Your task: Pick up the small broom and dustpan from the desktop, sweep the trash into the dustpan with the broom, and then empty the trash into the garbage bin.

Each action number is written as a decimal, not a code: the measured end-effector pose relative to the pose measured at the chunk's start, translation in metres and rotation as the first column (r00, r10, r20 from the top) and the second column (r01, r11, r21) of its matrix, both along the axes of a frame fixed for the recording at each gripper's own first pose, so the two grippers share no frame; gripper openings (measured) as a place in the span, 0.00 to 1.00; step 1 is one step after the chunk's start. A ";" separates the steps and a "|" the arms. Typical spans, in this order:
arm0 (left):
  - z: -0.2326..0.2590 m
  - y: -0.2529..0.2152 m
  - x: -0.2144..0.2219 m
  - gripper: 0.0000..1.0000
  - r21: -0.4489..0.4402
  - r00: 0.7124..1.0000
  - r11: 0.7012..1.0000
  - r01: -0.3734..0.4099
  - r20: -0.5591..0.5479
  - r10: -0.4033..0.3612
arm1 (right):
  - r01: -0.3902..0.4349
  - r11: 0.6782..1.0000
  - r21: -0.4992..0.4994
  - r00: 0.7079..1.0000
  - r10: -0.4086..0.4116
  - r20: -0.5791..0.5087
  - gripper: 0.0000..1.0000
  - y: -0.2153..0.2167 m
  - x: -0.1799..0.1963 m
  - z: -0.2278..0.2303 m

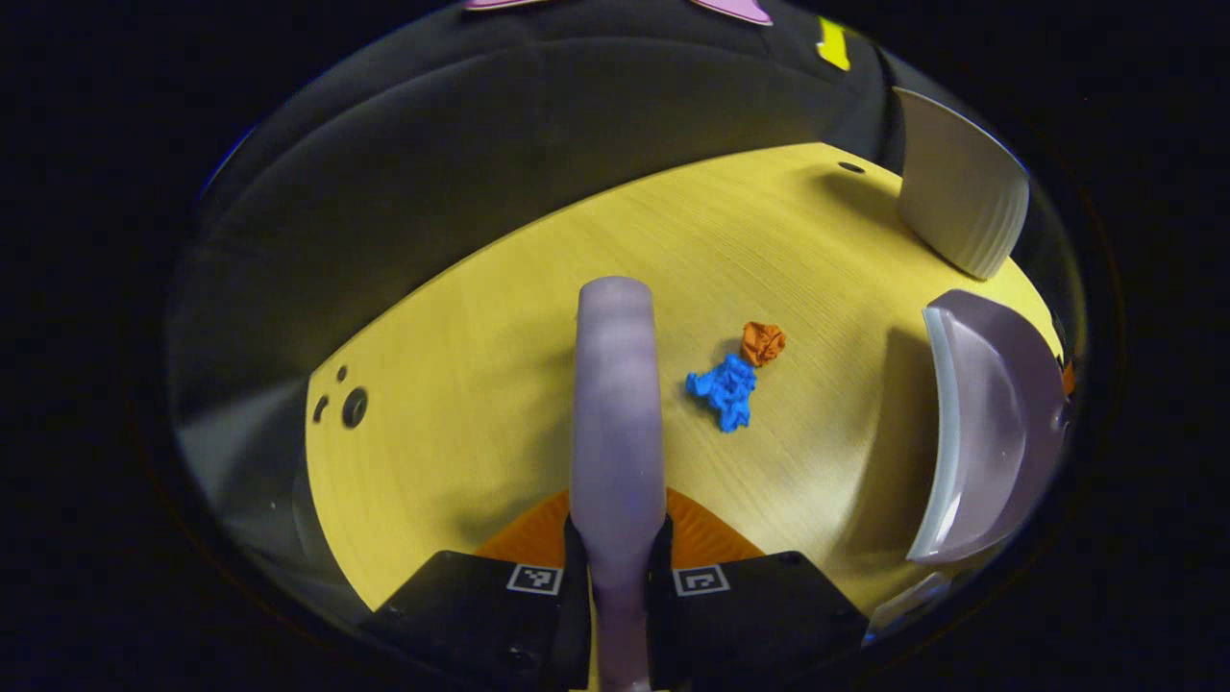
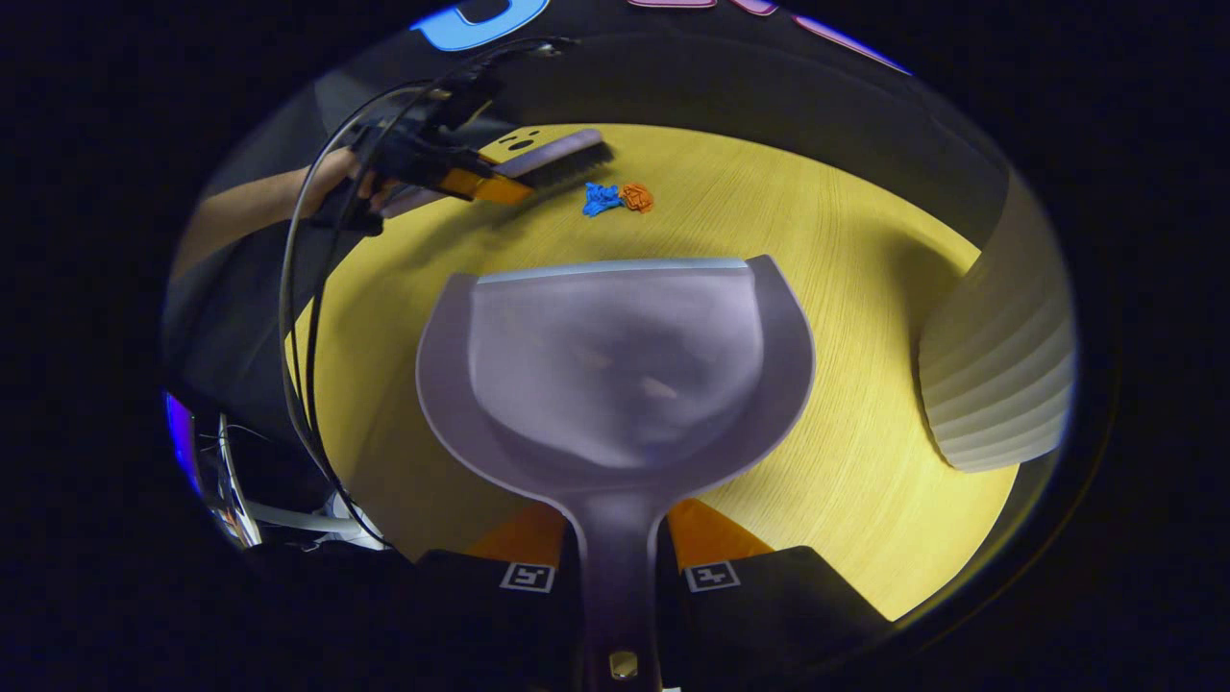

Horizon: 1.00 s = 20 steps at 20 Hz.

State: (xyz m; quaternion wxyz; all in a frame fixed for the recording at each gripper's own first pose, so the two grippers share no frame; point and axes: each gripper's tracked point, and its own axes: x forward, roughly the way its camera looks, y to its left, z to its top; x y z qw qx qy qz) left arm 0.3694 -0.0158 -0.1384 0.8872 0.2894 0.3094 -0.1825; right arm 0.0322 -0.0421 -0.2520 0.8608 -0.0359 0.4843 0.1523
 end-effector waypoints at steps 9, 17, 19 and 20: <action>-0.004 -0.032 0.025 0.28 0.167 0.960 0.947 0.274 -0.109 -0.259 | -0.016 0.998 -0.066 0.999 0.013 -0.042 0.38 -0.019 0.005 -0.016; -0.034 -0.066 -0.040 0.30 0.087 0.882 0.904 0.418 -0.276 -0.381 | -0.090 0.989 -0.118 0.996 0.088 -0.022 0.34 -0.014 0.007 -0.020; -0.045 -0.076 -0.065 0.28 0.070 0.856 0.891 0.449 -0.320 -0.406 | -0.096 0.988 -0.118 0.995 0.095 -0.016 0.34 -0.015 0.008 -0.022; -0.049 -0.079 -0.077 0.27 0.061 0.843 0.886 0.459 -0.345 -0.413 | -0.098 0.988 -0.117 0.995 0.097 -0.013 0.34 -0.014 0.007 -0.022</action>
